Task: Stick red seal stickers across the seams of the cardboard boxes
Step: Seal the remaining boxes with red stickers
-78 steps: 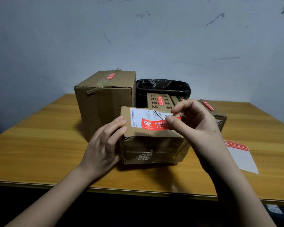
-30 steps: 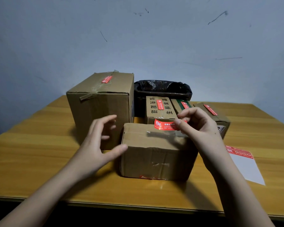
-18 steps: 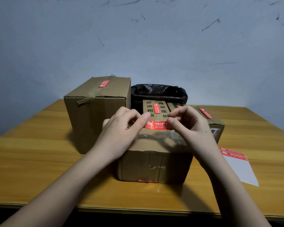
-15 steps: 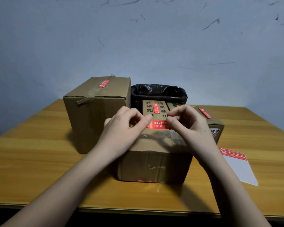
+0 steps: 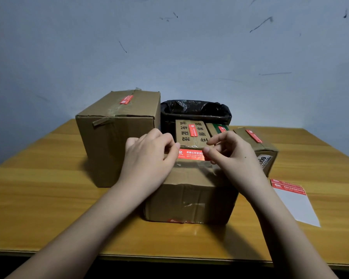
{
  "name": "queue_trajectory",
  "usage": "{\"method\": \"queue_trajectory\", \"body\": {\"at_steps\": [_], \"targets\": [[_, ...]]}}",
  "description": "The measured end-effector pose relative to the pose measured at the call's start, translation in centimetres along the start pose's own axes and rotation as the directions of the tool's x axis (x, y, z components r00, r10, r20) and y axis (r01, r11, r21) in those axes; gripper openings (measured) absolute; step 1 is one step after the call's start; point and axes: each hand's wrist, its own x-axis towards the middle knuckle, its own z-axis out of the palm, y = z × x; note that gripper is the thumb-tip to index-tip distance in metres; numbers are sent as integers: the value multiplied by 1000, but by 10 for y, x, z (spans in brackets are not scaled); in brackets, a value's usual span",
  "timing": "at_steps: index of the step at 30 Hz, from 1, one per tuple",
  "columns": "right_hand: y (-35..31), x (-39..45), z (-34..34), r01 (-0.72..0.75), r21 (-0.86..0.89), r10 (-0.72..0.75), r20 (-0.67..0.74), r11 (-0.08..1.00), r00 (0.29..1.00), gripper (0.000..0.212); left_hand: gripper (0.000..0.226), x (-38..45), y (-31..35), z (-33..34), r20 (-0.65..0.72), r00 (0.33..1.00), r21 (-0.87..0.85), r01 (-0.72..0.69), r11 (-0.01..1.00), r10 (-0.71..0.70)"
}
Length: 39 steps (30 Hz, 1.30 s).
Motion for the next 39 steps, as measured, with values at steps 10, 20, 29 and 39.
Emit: {"method": "queue_trajectory", "body": {"at_steps": [10, 20, 29, 39], "targets": [[-2, 2, -1, 30, -344, 13, 124, 939, 992, 8, 34, 3, 4, 4, 118, 993, 260, -51, 964, 21], [-6, -1, 11, 193, -593, -94, 194, 782, 976, 10, 38, 3, 6, 3, 233, 972, 382, -104, 919, 13], [-7, -3, 13, 255, -685, -168, 192, 683, 967, 14, 40, 5, 10, 3, 270, 963, 455, -127, 881, 0], [-5, -2, 15, 258, -718, -164, 200, 646, 966, 17, 40, 6, 14, 2, 303, 953, 476, -148, 867, -4]]}}
